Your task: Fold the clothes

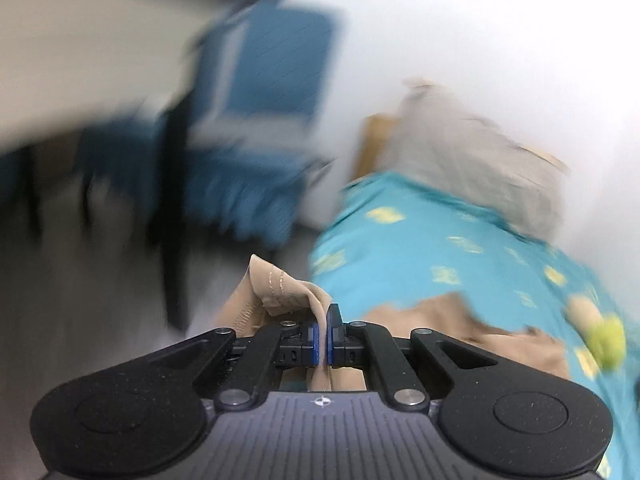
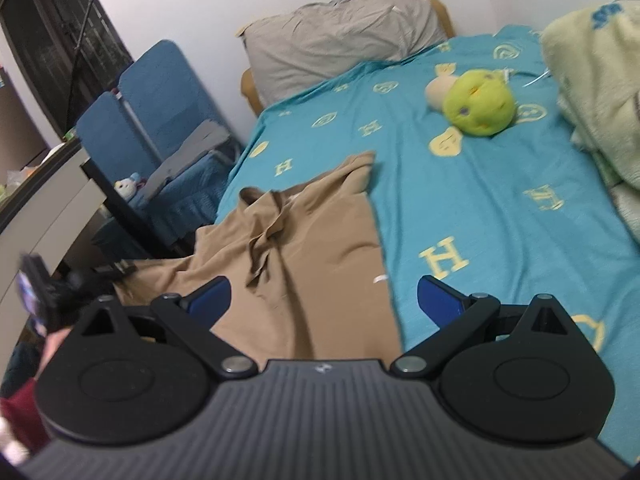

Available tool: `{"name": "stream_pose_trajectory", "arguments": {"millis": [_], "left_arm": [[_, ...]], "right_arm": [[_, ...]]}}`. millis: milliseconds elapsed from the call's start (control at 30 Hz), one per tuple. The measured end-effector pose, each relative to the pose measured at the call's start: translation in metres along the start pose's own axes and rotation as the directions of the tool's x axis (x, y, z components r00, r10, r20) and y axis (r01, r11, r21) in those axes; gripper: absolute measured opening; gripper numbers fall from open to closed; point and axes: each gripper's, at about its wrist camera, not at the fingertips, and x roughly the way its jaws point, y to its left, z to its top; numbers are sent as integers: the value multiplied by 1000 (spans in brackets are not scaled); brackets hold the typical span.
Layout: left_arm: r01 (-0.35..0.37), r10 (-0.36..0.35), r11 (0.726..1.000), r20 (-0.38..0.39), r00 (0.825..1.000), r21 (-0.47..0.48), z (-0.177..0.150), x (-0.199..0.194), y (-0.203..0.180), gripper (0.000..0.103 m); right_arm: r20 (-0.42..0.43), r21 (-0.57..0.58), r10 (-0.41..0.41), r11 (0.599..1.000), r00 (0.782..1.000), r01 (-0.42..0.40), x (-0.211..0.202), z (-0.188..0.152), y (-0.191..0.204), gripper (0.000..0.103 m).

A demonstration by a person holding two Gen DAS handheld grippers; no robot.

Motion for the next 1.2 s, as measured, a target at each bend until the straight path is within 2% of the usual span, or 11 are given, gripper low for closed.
{"name": "stream_pose_trajectory", "arguments": {"millis": [67,167,333,433,500,533,567,767,1033,1167,1200], "left_arm": [[53,-61,986,46,997,160,5,-18,-55,4],[152,-170,941,32,985,303,-7,-32,-129,4],[238,-229,905,-68,971,353,-51,-12,-206,6],[267,-227,915,-163,960,303,-75,15,-224,20],[256,-211,928,-181,960,272,-79,16,-222,50],[247,-203,933,-183,962,262,-79,15,-220,73],[238,-195,938,-184,963,251,-80,13,-218,85],[228,-198,931,-131,971,284,-75,-69,-192,101],[184,-167,956,-92,982,228,-93,-212,-136,103],[175,-157,970,-116,981,167,-103,-234,-114,103],[181,-165,970,-113,980,161,-103,-237,-110,103]], "right_arm": [[15,8,-14,1000,1000,14,-6,3,-6,101],[25,31,-36,999,999,35,-14,7,-19,101],[34,92,-53,995,998,50,-22,14,-44,101],[48,119,-44,992,998,38,-22,17,-55,101],[67,120,-36,992,997,28,-23,19,-60,101],[81,115,-31,993,996,22,-24,19,-60,101],[93,110,-26,994,995,15,-25,20,-60,101],[120,51,35,998,992,-41,-28,21,-51,101],[130,-81,128,990,983,-118,-43,10,-28,99],[93,-194,189,967,978,-168,-43,-3,-1,72],[90,-229,201,957,975,-176,-42,-8,7,71]]}}
